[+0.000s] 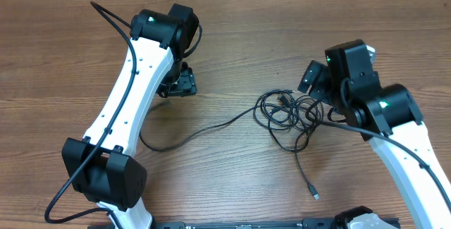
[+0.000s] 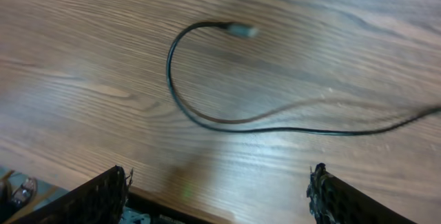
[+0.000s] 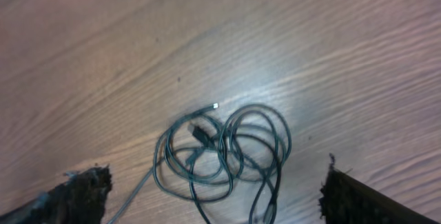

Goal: Untangle cables

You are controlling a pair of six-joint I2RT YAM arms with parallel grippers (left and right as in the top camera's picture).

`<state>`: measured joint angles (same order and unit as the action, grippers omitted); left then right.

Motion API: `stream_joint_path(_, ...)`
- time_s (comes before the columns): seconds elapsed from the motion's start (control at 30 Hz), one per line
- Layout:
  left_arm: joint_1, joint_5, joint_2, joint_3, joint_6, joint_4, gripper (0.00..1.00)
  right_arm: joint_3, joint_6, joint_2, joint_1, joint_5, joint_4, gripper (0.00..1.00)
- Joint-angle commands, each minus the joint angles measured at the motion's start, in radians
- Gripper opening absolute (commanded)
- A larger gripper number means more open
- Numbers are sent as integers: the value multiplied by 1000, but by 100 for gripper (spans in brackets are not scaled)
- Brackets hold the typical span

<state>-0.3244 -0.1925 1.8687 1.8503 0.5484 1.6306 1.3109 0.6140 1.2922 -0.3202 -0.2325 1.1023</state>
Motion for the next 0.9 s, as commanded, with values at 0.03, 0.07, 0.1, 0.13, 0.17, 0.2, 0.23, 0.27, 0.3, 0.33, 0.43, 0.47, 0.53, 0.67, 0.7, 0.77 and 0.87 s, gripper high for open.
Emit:
stream_joint_path(0.03,4,136,-20,67,-65,-3,86,31,-20,60,5,94,3,100)
stream_joint_path(0.07,4,160,-26,81,-74,-7,86,31,-20,82,5,115,3,100)
stream_joint_path(0.1,4,188,-33,94,-84,-13,86,31,-20,99,5,127,3,100)
stream_joint_path(0.13,4,225,-41,106,-98,-22,88,31,-20,125,5,143,3,100)
stream_joint_path(0.17,4,269,-49,115,-112,-31,89,31,-20,149,5,153,3,100)
stream_joint_path(0.2,4,308,-54,120,-126,-37,91,31,-20,175,5,163,2,100)
stream_joint_path(0.23,4,345,-59,124,-137,-40,95,31,-19,200,5,169,2,100)
stream_joint_path(0.27,4,376,-61,124,-146,-42,98,31,-19,232,5,172,2,100)
stream_joint_path(0.3,4,389,-62,124,-148,-41,100,31,-19,257,5,172,2,100)
stream_joint_path(0.33,4,393,-61,124,-149,-39,100,31,-19,284,5,174,2,100)
stream_joint_path(0.43,3,392,-60,123,-149,-39,100,31,-17,352,5,175,-2,100)
stream_joint_path(0.47,3,392,-60,123,-149,-39,100,31,-17,373,6,175,-6,100)
stream_joint_path(0.53,3,392,-60,123,-148,-39,100,31,-17,415,6,175,-13,100)
stream_joint_path(0.67,3,392,-60,123,-149,-39,100,31,-18,488,6,182,-19,92)
stream_joint_path(0.7,3,392,-60,123,-149,-39,100,31,-17,506,7,188,-20,87)
stream_joint_path(0.77,3,392,-60,123,-148,-39,99,31,-18,523,7,191,-22,78)
stream_joint_path(0.87,3,393,-60,123,-148,-39,100,26,-22,534,7,190,-35,74)
